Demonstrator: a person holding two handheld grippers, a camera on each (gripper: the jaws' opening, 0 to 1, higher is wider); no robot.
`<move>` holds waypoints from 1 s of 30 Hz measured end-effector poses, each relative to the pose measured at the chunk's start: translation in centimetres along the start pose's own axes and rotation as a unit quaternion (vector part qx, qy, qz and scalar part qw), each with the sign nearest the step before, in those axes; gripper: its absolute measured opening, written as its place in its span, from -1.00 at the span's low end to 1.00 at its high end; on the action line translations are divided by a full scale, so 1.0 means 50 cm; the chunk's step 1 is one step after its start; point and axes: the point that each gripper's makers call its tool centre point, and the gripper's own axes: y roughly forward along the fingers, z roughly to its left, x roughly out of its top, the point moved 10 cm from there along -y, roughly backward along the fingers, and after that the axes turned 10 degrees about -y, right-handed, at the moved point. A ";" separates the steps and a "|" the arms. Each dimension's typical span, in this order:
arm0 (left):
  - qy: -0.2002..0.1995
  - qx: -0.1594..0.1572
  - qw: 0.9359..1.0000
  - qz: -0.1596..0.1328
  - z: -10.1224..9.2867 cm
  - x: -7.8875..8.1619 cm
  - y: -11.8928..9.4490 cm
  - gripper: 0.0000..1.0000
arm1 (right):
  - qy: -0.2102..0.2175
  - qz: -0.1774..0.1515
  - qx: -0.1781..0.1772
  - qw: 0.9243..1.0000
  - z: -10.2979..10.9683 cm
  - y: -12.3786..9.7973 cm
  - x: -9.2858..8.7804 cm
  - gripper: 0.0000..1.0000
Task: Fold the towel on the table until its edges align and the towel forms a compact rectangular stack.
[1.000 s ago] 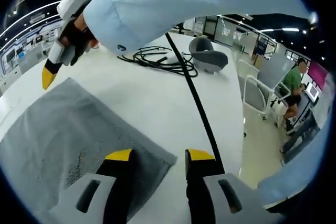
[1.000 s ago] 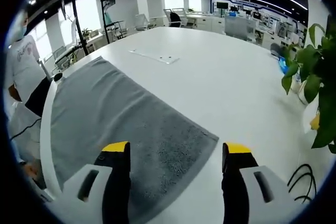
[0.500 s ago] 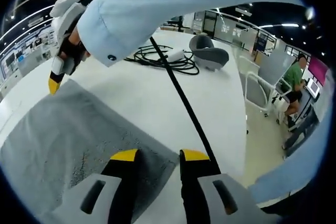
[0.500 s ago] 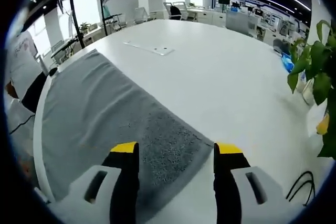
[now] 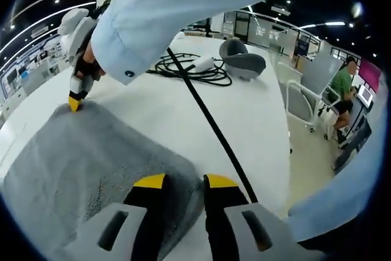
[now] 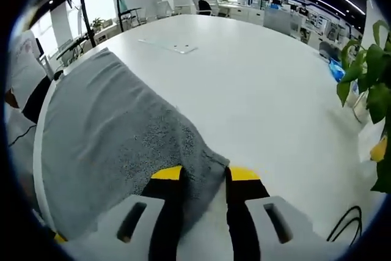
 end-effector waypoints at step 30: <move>-0.055 -0.022 0.998 -0.032 0.011 0.020 -0.033 -0.92 | 0.031 0.019 0.003 0.999 0.006 -0.036 0.034 -0.98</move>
